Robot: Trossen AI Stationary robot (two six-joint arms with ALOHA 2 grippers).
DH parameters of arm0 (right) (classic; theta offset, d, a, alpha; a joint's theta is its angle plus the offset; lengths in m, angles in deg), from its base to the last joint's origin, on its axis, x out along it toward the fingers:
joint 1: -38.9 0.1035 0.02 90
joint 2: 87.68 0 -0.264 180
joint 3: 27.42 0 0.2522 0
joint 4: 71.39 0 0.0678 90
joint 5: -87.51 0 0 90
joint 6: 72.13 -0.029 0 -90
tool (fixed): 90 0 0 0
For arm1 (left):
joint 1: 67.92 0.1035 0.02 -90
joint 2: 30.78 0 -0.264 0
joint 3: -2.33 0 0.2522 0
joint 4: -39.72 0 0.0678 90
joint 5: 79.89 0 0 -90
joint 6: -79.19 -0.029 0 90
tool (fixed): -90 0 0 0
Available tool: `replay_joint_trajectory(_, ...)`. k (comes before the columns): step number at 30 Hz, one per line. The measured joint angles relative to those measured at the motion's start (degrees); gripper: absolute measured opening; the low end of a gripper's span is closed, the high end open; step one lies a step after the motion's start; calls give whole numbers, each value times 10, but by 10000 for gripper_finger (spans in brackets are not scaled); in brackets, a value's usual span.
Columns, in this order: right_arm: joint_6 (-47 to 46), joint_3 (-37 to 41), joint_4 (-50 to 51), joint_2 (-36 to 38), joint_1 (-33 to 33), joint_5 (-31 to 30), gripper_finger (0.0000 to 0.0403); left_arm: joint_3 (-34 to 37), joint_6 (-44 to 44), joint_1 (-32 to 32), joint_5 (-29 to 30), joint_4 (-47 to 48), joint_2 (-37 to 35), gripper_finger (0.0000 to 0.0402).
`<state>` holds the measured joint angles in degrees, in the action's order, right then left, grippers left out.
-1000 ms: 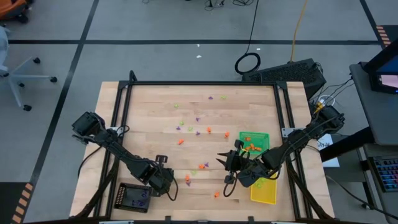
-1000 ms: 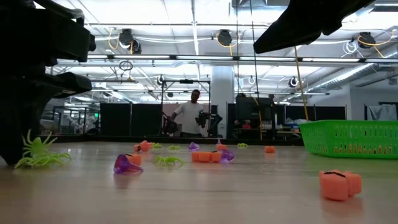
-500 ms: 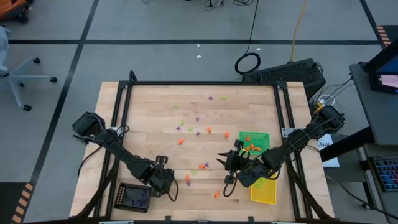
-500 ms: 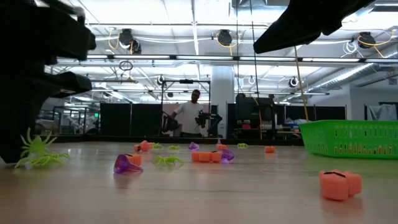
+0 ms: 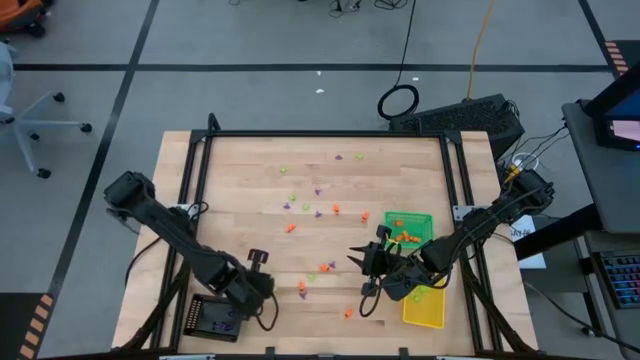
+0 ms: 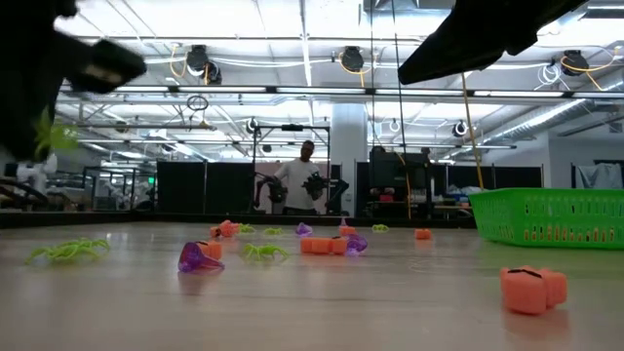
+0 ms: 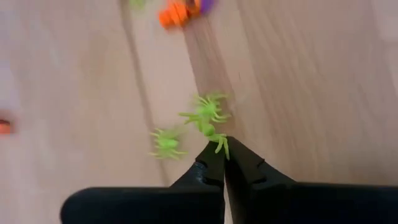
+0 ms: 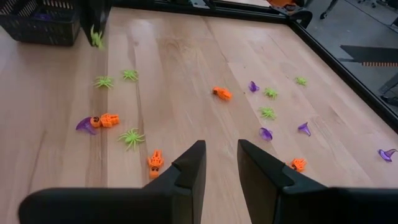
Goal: Sort Halloween decoration
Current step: Put the green spider toy into the yellow bin
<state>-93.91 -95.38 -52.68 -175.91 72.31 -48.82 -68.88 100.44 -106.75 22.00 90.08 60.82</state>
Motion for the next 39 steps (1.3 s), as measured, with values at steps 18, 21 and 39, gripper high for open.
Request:
replay_joint_trajectory(18, 2, 0, 0, 0, 0, 0, 77, 0, -291, 3, 145, -191, -112, 0)
replay_joint_trajectory(21, 2, 0, 0, 0, 0, 0, 77, 0, -301, 10, 177, -202, -112, 0)
replay_joint_trajectory(39, 15, 0, 2, 0, -1, 0, 77, -1, -620, 44, 182, -233, -112, 0)
